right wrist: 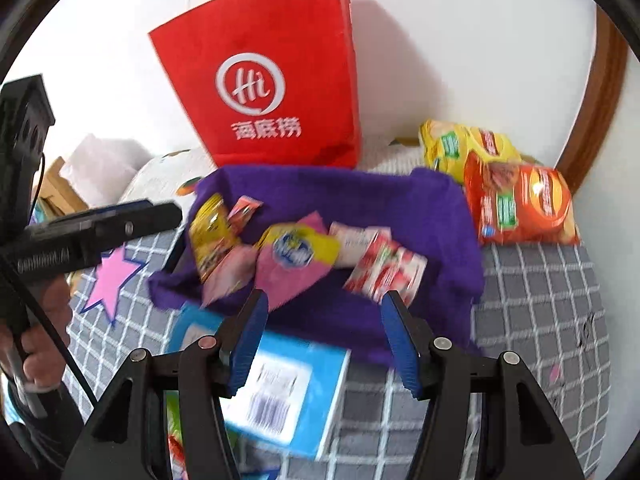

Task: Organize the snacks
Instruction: 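Move both open tools back toward the snacks beside the tissue box, then grasp the pink silver-striped chip bag with the right tool while the left tool grasps the red packet, then carry the pink chip bag and red packet over the purple towel with both tools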

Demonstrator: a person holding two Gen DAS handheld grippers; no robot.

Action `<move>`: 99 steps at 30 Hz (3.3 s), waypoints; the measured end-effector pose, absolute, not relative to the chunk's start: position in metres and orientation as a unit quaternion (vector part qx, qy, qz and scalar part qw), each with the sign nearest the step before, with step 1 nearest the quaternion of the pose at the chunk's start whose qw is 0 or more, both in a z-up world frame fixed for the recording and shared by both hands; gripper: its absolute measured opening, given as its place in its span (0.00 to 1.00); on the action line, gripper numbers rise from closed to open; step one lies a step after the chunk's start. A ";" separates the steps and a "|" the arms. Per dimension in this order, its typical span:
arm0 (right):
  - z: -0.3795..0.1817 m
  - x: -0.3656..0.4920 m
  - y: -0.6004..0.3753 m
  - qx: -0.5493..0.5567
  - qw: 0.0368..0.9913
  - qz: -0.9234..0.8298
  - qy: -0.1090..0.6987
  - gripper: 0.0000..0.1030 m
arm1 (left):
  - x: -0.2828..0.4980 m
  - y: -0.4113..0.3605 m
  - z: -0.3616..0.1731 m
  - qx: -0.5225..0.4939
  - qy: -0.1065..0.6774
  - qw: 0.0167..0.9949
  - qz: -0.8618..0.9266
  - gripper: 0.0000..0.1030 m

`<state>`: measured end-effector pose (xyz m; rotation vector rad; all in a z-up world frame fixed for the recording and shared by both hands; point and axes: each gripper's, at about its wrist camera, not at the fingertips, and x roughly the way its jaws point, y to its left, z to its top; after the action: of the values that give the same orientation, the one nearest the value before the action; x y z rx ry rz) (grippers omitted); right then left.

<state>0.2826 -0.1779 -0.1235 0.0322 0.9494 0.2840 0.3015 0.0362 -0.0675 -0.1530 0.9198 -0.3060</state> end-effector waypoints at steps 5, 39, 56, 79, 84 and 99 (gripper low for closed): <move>-0.126 0.243 -0.175 0.038 0.878 0.147 0.454 0.57 | 0.263 0.052 -0.064 -0.071 0.440 0.885 -0.132 0.63; -0.223 0.101 -0.093 -0.121 0.840 0.220 0.481 0.55 | 0.138 0.082 -0.130 -0.086 0.480 0.868 -0.092 0.64; -0.197 0.083 -0.192 -0.032 0.888 0.130 0.439 0.54 | 0.129 -0.008 -0.164 0.012 0.485 0.856 -0.179 0.69; -0.211 0.083 -0.218 -0.006 0.885 0.102 0.454 0.54 | 0.118 -0.012 -0.156 0.038 0.471 0.863 -0.179 0.35; -0.212 0.086 -0.214 -0.005 0.882 0.102 0.460 0.54 | 0.116 -0.002 -0.153 0.025 0.469 0.866 -0.172 0.34; -0.233 0.090 -0.210 -0.004 0.869 0.086 0.488 0.54 | 0.118 0.041 -0.186 0.000 0.510 0.852 -0.120 0.34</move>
<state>0.0897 -0.2100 -0.2329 -0.0074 1.0210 0.1809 0.1178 0.0405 -0.1855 -0.0009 1.0733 -0.2519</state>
